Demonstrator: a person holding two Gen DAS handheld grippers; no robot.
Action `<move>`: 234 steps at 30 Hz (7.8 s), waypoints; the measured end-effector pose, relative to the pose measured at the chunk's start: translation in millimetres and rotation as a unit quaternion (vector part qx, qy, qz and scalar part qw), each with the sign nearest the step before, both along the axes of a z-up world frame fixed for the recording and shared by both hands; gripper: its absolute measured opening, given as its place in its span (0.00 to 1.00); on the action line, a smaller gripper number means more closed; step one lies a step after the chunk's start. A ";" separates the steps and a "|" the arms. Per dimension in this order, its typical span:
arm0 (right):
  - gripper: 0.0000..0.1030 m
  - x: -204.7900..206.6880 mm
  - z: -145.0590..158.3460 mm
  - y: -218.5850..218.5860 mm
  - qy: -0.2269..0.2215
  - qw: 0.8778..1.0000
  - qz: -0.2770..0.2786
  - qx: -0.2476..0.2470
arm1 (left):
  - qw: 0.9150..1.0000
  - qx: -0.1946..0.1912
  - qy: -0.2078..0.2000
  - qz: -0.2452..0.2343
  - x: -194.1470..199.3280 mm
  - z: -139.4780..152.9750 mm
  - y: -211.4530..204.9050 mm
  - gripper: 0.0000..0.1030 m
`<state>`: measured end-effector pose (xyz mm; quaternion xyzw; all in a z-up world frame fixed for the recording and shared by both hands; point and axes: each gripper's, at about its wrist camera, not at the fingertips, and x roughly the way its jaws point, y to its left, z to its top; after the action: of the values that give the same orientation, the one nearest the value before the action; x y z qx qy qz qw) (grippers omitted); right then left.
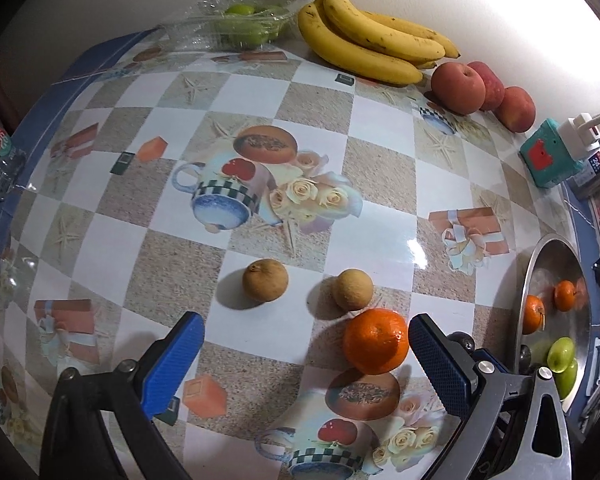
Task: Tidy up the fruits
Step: 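Move both tools toward the loose tangerine and dark plum on the table, then grasp the dark plum with the right tool while the left tool grasps the tangerine, then carry the dark plum and tangerine over the steel tray with both tools, then open the left tool to drop the tangerine while the right tool releases the plum, then withdraw both tools from the tray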
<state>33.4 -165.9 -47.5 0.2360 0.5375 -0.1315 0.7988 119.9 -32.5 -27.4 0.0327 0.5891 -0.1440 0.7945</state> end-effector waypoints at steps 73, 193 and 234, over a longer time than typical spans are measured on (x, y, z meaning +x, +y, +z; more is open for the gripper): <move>0.24 -8.7 19.5 -4.7 -0.014 0.999 -0.011 0.027 | 0.990 -0.136 0.041 0.013 -7.6 31.2 -5.2 0.40; 0.27 -123.6 35.6 -126.5 0.029 0.988 -0.151 0.001 | 0.978 -0.134 0.051 -0.154 -96.0 35.4 -138.4 0.54; 0.86 -117.9 30.7 -122.8 0.034 0.990 -0.132 -0.026 | 0.998 0.028 0.012 -0.059 -62.6 11.2 -86.1 1.00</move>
<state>-84.4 -288.7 -16.9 0.2795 0.5251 -0.2577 0.7614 57.3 -118.6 -16.2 0.0875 0.5994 -0.1745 0.7763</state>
